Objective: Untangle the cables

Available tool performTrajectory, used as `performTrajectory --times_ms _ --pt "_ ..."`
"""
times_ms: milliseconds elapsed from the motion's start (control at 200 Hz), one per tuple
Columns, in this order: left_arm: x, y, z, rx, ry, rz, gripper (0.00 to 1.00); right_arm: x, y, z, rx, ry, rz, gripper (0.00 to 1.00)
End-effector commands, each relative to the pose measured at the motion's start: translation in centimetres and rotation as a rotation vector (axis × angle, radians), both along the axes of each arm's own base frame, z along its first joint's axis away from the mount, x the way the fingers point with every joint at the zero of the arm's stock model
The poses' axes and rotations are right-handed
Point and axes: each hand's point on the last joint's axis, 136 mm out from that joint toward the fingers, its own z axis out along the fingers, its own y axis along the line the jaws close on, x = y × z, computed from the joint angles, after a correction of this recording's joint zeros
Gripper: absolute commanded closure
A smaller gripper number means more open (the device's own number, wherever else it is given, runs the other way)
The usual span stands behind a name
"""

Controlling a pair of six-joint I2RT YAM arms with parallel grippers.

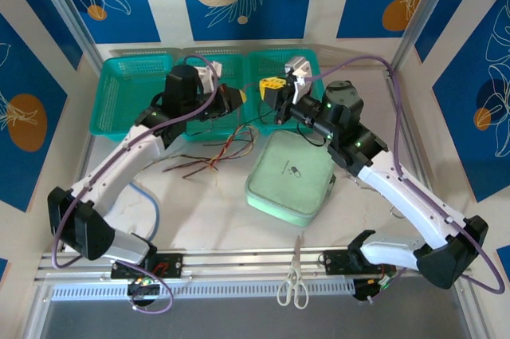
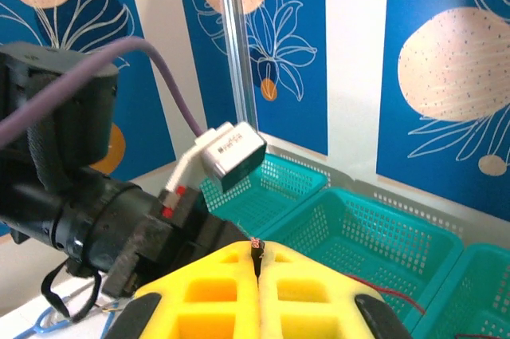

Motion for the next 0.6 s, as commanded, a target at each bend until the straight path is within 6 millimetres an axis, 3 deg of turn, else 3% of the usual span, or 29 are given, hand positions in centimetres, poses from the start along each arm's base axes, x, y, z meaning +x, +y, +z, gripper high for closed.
performTrajectory --times_ms 0,185,230,295,395,460,520,595 --pt "-1.0 1.0 3.8 0.021 -0.102 0.010 1.00 -0.8 -0.6 1.8 0.056 -0.051 0.004 1.00" --pt "-0.9 2.9 5.8 0.057 -0.168 0.062 1.00 -1.4 -1.1 2.3 0.070 -0.065 0.014 1.00" --pt "-1.0 3.0 5.5 0.059 -0.158 0.066 1.00 -1.5 -1.2 2.3 0.072 -0.064 0.014 1.00" --pt "-1.1 2.7 3.0 0.055 -0.101 0.059 1.00 -1.3 -0.9 1.5 0.064 -0.030 0.024 1.00" --pt "-1.5 2.4 -4.5 0.083 0.040 0.044 1.00 -0.4 -0.1 -2.0 0.025 0.054 0.028 1.00" --pt "-1.9 2.7 -7.6 0.102 0.082 0.051 1.00 0.1 -0.1 -4.4 0.022 0.107 0.013 1.00" --pt "-2.1 3.1 -7.8 0.106 0.077 0.066 1.00 0.3 -0.3 -5.9 0.027 0.146 -0.003 1.00" --pt "-2.1 3.5 -6.1 0.113 0.038 0.071 1.00 0.1 -0.4 -6.8 0.022 0.196 0.014 1.00"
